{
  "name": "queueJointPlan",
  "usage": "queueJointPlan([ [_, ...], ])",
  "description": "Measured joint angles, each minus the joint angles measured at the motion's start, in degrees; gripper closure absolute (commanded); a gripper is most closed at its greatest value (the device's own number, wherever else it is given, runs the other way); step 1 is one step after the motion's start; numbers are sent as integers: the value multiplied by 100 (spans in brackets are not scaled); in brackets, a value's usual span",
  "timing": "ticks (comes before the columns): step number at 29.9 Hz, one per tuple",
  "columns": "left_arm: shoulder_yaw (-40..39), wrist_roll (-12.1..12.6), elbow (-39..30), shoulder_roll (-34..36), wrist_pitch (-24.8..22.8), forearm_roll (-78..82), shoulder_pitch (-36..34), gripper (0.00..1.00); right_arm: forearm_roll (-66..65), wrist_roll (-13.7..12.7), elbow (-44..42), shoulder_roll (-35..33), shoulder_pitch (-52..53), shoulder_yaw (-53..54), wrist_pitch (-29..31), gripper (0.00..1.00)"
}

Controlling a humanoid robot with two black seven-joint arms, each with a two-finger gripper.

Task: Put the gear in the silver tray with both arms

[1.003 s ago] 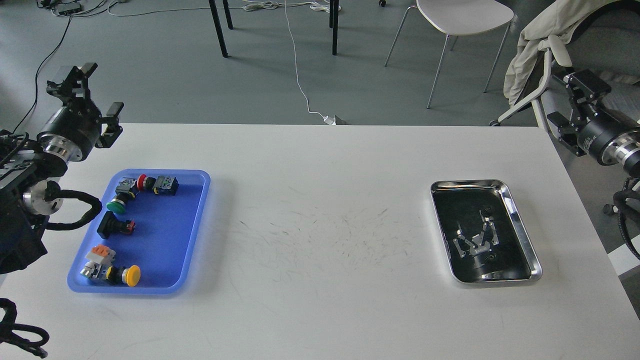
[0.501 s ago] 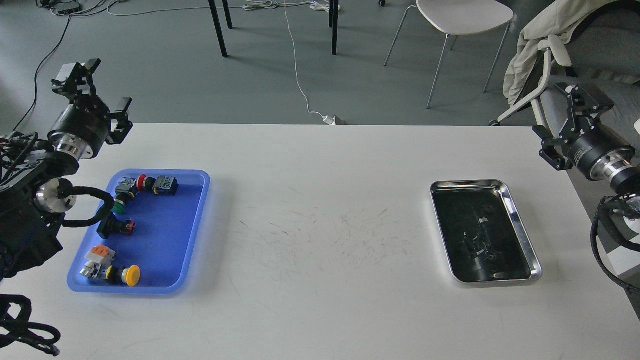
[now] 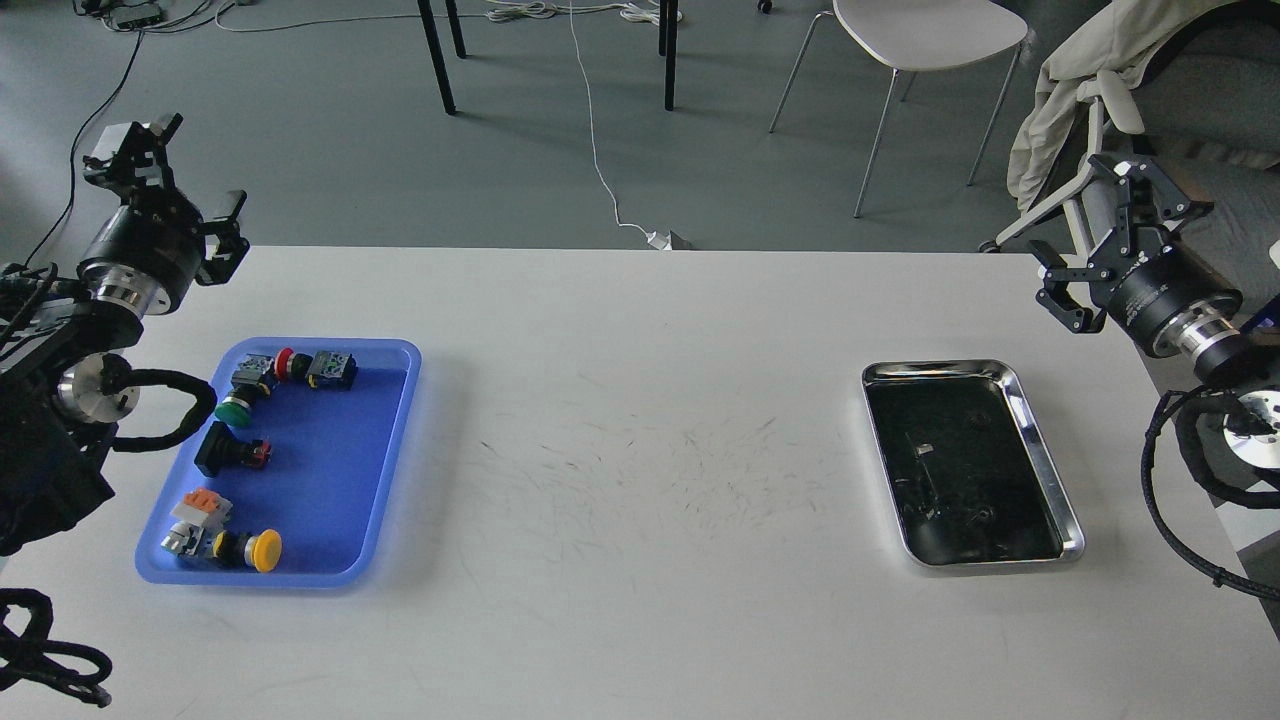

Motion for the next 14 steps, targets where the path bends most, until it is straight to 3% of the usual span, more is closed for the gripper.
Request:
queueJointPlan([
  [5, 60, 4, -33, 40, -1, -6, -188, 2, 71, 0, -29, -11, 1, -7, -216, 1],
  [9, 5, 268, -19, 24, 0, -23, -274, 2, -23, 0, -146, 44, 8, 16, -269, 1],
  [14, -9, 358, 23, -32, 0, -33, -278, 2, -45, 0, -207, 64, 23, 104, -303, 1],
])
